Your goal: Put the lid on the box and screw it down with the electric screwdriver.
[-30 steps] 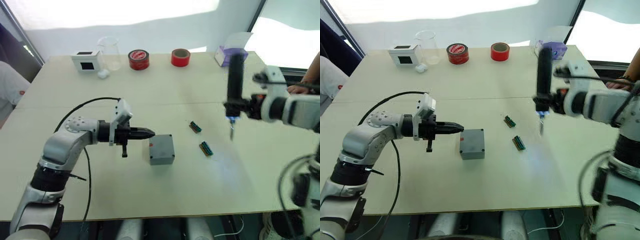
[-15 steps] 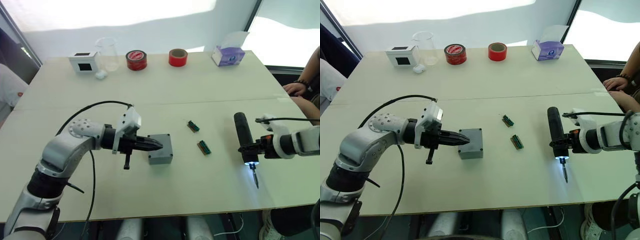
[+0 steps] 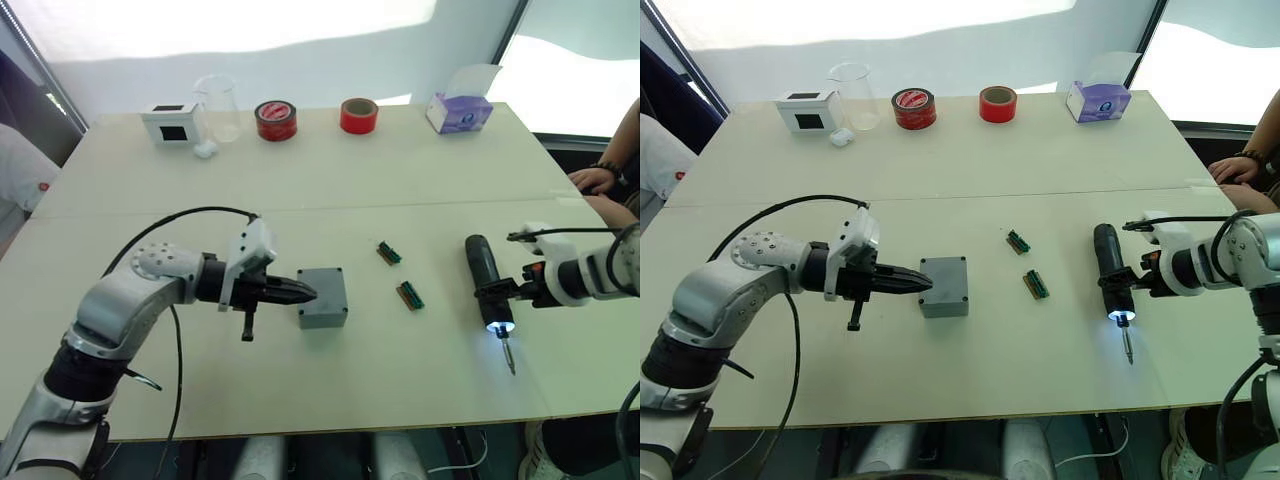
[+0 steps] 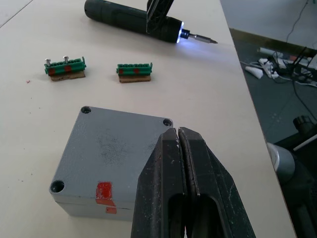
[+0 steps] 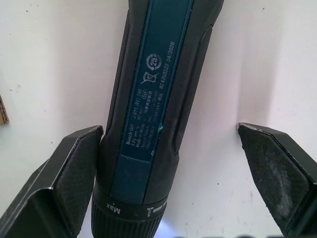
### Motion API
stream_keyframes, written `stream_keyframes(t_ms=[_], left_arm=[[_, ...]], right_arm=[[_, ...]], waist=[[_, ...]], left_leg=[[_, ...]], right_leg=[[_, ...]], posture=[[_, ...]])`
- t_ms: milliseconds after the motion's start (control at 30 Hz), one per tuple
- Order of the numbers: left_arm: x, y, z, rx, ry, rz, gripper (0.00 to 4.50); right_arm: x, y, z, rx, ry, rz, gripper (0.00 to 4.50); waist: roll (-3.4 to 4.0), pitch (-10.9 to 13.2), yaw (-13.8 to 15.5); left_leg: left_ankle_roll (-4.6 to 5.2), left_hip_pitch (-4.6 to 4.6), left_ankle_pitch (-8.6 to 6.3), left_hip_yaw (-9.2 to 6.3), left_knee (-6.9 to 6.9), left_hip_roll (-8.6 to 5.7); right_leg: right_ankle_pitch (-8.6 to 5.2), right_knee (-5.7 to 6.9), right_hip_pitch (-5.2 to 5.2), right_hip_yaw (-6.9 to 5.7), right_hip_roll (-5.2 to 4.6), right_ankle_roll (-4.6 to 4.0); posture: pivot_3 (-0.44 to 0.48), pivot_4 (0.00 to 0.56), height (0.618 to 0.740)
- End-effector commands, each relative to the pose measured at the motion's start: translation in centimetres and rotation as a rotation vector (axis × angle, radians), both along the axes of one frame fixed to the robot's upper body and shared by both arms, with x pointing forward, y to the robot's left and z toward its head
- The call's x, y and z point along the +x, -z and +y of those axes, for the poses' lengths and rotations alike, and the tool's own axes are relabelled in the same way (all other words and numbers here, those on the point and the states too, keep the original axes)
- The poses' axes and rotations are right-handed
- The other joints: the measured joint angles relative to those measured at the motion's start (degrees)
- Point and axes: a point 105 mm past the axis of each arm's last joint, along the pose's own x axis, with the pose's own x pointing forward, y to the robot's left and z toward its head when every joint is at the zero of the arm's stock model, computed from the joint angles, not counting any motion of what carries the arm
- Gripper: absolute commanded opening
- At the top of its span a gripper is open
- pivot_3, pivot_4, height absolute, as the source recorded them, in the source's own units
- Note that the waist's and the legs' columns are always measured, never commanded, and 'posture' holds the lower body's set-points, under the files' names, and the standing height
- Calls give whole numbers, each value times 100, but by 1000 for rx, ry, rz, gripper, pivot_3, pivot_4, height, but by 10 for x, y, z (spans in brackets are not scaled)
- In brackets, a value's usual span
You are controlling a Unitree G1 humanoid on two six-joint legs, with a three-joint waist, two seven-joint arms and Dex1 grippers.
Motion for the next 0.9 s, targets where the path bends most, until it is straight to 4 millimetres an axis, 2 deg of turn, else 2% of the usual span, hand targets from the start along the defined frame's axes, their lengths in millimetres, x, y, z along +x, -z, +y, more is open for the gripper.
stream_keyframes(t_ms=[33,133,267,333,400,467,533,600,733,900], left_arm=[[12,-12,13,-6,-59,-50,0],[19,-14,22,-4,-95,-56,0],[32,-13,42,34,-190,-83,0],[37,-11,49,48,-226,-94,0],[39,-5,54,84,-256,-108,0],[40,0,57,111,-268,-121,0],[33,22,50,163,-243,-109,0],[28,35,42,176,-226,-90,0],[28,43,29,149,-209,-67,0],[31,49,20,152,-182,-73,0]], right_arm=[[16,-33,0,-21,-3,-138,4430],[22,-55,10,-5,-40,-221,4430],[25,-93,29,-92,-220,-397,4430],[22,-104,44,-59,-299,-445,4430],[10,-110,78,-3,-495,-497,4430],[-1,-108,97,15,-614,-509,4430],[-29,-72,140,5,-869,-454,4430],[-56,-49,170,64,-1042,-417,4430],[-63,-29,187,124,-1086,-395,4430],[-60,-19,199,170,-1090,-384,4430]], waist=[[2,1,-6],[3,2,-7],[4,2,-11],[4,2,-5],[4,2,-4],[4,2,-7],[2,1,-2],[-2,-2,-4],[-7,4,40],[-8,3,102]], left_leg=[[-1,0,1,0,0,0],[-3,-1,2,0,-1,0],[-5,-2,3,0,-4,1],[-5,-2,3,0,-5,1],[-6,-2,3,0,-4,1],[-5,-3,3,-2,-4,1],[-5,-3,3,-4,-5,2],[-6,0,3,-9,-8,2],[-7,-10,4,-12,5,-4],[-6,-8,3,-18,32,-4]], right_leg=[[0,1,-1,0,0,0],[0,3,-6,0,0,1],[0,3,-11,0,2,1],[0,4,-12,0,2,1],[0,3,-9,-1,1,2],[0,4,-10,-1,1,2],[0,4,-12,-1,2,2],[0,2,-6,-3,1,2],[3,15,-11,-3,-5,7],[5,22,-2,-4,-3,9]], posture=[[0,150,740],[0,150,740],[0,150,740],[0,150,740],[0,150,740],[0,150,740],[0,150,740],[0,150,740],[0,150,740],[0,150,740]])
